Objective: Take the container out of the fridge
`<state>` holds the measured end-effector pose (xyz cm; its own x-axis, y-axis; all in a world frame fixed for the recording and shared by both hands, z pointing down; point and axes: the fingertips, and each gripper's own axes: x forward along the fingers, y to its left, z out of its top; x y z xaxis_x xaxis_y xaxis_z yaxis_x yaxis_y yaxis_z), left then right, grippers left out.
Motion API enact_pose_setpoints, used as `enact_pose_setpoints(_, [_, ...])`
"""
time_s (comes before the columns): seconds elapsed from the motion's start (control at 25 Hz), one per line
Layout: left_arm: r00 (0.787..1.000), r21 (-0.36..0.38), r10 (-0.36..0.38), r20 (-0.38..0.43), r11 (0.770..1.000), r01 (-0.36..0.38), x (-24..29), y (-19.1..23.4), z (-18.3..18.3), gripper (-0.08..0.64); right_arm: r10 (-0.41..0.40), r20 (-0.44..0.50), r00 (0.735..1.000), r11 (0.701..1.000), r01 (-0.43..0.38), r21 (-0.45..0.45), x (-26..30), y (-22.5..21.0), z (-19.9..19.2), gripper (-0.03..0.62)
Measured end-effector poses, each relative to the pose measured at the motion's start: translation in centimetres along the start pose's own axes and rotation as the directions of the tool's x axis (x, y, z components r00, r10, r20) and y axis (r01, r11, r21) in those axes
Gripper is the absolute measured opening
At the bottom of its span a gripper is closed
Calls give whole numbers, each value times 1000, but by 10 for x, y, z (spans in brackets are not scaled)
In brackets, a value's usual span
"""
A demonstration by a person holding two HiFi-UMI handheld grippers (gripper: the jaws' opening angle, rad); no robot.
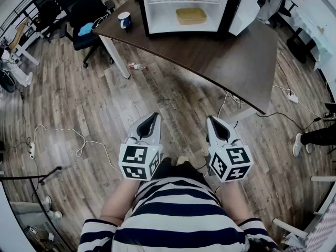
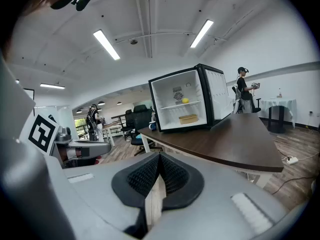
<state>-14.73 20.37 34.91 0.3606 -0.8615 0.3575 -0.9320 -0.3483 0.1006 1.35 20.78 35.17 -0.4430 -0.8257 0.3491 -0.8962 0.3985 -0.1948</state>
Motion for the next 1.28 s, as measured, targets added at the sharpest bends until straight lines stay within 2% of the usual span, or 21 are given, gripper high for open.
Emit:
enact_pose_setpoints(0.36, [1000,24,2,-1,1000,-2,8,-16,3,0,13,-8,1000,1000,-13,-1,0,-16,1,-8])
enact_pose_setpoints(0.52, [1000,28,-25,-10,999,25,15,-29,-3,0,23,-23,999,1000,-23,-2,-1,-26,-7,-8])
enact_pose_setpoints(0.76, [999,93,-28,-15,995,29,32,-47,-3,0,36,-31,999,999,-36,-9,6,-45,-10,-8])
enact_pose_setpoints(0.92, [1000,105,-21,-17,994,23,39,-43,-1,0,55,-38,998,998,-56,-13,13,-46,-10,-8])
enact_pose_setpoints(1.28, [998,94,-69,-14,993,70,76,-34,15,0,52,-51,997,999,-52,-11,38,-59,2,-8])
